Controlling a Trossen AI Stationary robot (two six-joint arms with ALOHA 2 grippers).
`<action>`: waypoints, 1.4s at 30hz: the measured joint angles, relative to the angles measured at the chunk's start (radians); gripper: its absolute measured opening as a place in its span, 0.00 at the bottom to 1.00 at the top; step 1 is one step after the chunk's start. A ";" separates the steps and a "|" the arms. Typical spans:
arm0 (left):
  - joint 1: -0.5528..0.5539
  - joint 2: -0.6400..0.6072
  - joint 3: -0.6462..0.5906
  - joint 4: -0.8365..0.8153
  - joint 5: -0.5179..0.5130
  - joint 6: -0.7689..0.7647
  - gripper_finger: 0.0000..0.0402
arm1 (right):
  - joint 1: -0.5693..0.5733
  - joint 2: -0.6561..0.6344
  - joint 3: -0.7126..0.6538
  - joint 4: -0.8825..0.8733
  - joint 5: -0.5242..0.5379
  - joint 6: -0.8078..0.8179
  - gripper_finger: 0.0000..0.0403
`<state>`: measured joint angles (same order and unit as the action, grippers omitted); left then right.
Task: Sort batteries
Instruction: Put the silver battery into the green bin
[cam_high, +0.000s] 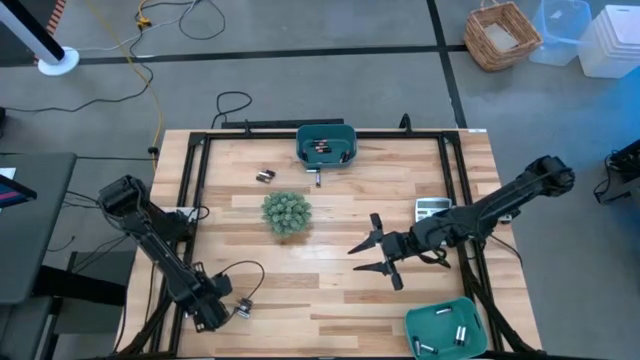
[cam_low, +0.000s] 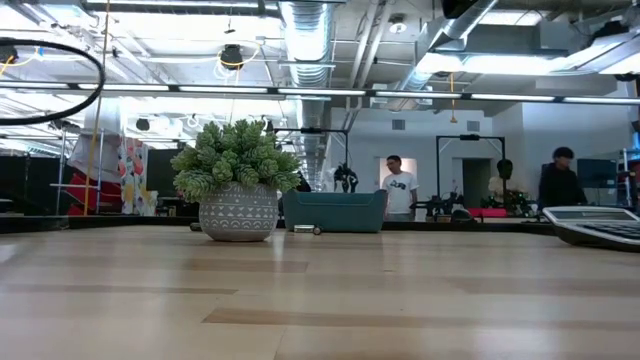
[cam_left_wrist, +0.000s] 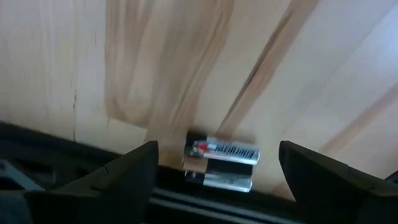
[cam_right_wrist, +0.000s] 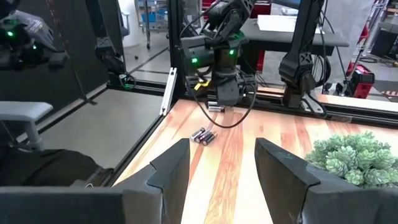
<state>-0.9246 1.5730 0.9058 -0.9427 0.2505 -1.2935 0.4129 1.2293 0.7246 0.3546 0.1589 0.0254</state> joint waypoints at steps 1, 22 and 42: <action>-0.004 0.000 0.000 -0.002 0.010 -0.001 0.82 | 0.000 0.000 0.000 0.000 0.000 0.000 0.48; -0.070 0.000 -0.026 0.034 -0.028 -0.005 0.82 | 0.000 -0.002 0.000 -0.003 -0.003 0.030 0.48; -0.104 0.000 -0.026 0.066 -0.060 0.017 0.82 | 0.000 -0.002 0.000 -0.012 -0.003 0.034 0.48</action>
<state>-1.0283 1.5726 0.8803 -0.8762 0.1909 -1.2765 0.4126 1.2278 0.7242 0.3428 0.1562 0.0592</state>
